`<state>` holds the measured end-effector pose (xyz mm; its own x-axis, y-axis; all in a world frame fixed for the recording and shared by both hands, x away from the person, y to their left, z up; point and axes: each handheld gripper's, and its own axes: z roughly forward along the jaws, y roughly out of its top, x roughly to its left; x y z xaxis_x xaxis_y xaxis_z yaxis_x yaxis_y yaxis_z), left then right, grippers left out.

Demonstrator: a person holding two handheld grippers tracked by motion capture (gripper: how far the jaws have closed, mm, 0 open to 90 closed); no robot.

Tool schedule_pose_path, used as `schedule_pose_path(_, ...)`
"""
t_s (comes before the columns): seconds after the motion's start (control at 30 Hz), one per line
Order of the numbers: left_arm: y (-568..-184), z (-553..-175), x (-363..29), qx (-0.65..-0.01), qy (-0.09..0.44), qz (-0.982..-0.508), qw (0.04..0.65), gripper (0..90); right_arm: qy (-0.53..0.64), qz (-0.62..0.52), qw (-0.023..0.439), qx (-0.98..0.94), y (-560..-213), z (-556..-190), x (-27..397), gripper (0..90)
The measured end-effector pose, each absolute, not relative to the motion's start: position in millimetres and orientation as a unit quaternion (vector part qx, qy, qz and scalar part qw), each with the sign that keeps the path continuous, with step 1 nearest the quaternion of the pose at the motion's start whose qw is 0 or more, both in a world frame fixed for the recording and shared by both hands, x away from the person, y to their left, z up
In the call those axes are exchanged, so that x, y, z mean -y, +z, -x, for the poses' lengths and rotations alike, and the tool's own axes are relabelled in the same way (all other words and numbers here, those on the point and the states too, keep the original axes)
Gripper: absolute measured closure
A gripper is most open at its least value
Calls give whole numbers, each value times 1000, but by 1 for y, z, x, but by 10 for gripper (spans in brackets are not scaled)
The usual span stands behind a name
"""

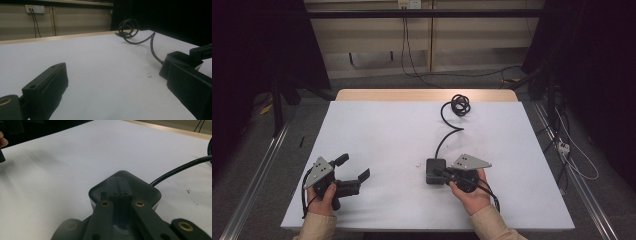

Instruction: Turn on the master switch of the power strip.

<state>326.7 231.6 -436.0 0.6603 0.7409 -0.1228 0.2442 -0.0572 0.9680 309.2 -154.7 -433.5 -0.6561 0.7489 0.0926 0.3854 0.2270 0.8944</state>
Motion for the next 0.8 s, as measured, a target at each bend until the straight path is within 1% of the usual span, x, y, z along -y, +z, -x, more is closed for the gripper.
schedule_pose_path(0.1, -436, -327, -231, -354, 211, -696, 588, 32, 508, -384, 171, -752, -434, -309, 155, 900)
schedule_pose_path(0.23, -436, -326, -231, -353, 212, -697, 587, 32, 510, -382, 176, -750, -434, -310, 156, 900)
schedule_pose_path(0.27, -436, -326, -231, -354, 212, -697, 587, 32, 512, -381, 180, -748, -434, -309, 156, 876)
schedule_pose_path(0.33, -436, -326, -232, -353, 212, -697, 587, 32, 523, -380, 184, -740, -432, -309, 157, 787)
schedule_pose_path(0.4, -436, -326, -233, -353, 213, -698, 586, 32, 528, -376, 185, -739, -430, -309, 157, 753)
schedule_pose_path(0.5, -435, -325, -234, -352, 215, -697, 586, 31, 532, -372, 186, -738, -429, -309, 156, 638)
schedule_pose_path(0.73, -435, -326, -234, -356, 214, -693, 589, 32, 536, -376, 183, -733, -430, -311, 158, 448)
schedule_pose_path(0.8, -435, -326, -234, -356, 214, -694, 589, 32, 538, -380, 181, -730, -430, -311, 159, 381)
